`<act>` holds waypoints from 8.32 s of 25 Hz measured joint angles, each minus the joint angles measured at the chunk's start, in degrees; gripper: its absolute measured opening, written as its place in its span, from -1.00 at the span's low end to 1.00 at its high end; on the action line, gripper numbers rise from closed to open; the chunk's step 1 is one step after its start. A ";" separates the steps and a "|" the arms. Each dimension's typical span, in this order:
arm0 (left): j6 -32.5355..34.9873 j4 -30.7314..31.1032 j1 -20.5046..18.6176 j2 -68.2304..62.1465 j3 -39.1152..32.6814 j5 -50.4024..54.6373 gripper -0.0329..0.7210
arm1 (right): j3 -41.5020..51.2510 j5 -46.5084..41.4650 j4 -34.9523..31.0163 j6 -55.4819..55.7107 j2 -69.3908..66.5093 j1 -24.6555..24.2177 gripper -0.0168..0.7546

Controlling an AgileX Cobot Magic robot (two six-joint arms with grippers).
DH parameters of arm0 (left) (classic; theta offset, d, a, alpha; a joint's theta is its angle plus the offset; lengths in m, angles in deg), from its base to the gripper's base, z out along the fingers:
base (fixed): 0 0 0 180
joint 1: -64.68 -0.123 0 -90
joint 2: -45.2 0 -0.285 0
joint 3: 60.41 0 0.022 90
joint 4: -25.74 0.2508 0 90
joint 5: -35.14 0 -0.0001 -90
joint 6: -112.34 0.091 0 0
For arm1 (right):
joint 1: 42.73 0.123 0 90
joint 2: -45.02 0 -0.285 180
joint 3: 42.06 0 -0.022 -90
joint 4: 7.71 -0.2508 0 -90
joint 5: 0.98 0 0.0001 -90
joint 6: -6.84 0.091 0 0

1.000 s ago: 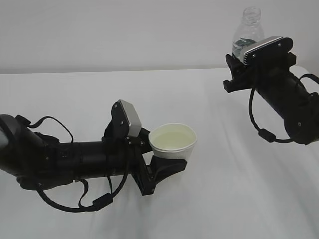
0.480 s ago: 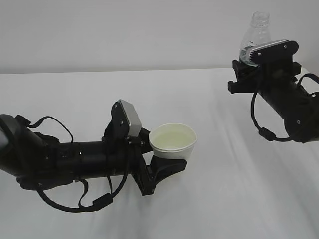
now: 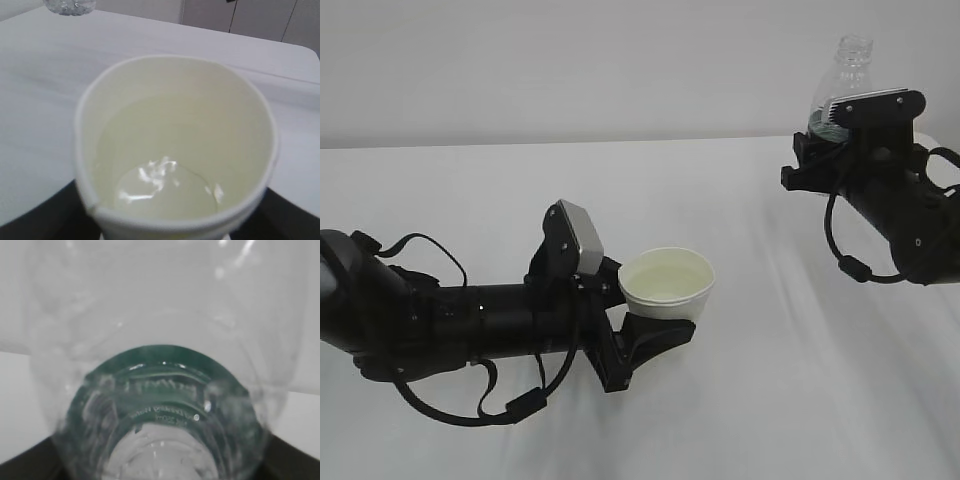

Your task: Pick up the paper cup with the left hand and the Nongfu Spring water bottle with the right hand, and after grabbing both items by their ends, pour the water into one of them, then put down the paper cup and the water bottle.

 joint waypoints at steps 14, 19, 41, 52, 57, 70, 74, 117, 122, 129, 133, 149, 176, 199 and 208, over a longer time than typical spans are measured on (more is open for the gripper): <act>0.00 0.00 0.00 0.00 0.00 0.00 0.37 | 0.00 -5.62 -0.61 0.20 0.00 0.00 0.25; 0.00 0.00 0.00 0.00 0.00 0.00 0.37 | 0.00 -6.22 -0.66 1.26 0.00 0.00 0.25; 0.00 -0.04 0.00 0.00 0.00 0.00 0.37 | 0.00 1.02 0.48 4.65 -8.31 0.00 0.25; 0.00 -0.55 0.00 0.00 0.00 0.00 0.37 | 0.00 4.16 0.62 4.65 -8.81 0.00 0.25; 0.23 -2.74 0.00 0.00 0.00 0.00 0.37 | 0.00 4.35 0.62 4.73 -8.81 0.00 0.25; 4.58 -15.75 0.00 0.00 0.00 2.88 0.37 | 0.00 4.67 0.62 4.73 -8.81 0.00 0.25; 4.70 -18.20 0.00 0.00 0.00 2.96 0.37 | 0.00 4.67 0.62 4.73 -8.81 0.00 0.25; 8.40 -27.25 -18.08 0.00 0.00 -3.20 0.37 | 0.00 4.67 0.88 4.87 -8.81 0.00 0.25; 8.61 -28.48 -20.30 0.00 0.00 -3.20 0.37 | 0.00 4.67 0.88 4.87 -8.81 0.00 0.25; 9.07 -32.13 -22.82 0.00 0.00 -3.20 0.36 | 0.00 4.67 1.01 4.87 -8.81 0.00 0.25; 10.25 -34.39 -24.05 0.00 0.00 -3.20 0.36 | 0.00 4.34 1.01 4.87 -8.81 0.00 0.25; 12.49 -37.91 -31.14 0.00 0.00 -3.20 0.34 | 0.00 3.88 1.19 4.87 -8.81 0.00 0.25; 13.44 -39.97 -32.07 -7.50 0.00 -3.80 0.33 | 0.00 3.16 1.19 4.87 -8.81 0.00 0.25; 13.48 -40.89 -32.07 -7.50 -0.59 -4.77 0.92 | 0.00 2.66 1.19 4.87 -8.81 0.00 0.25; 13.48 -40.89 -32.07 -2.27 -7.48 -4.87 0.90 | 0.00 2.62 1.19 4.87 -8.81 0.00 0.25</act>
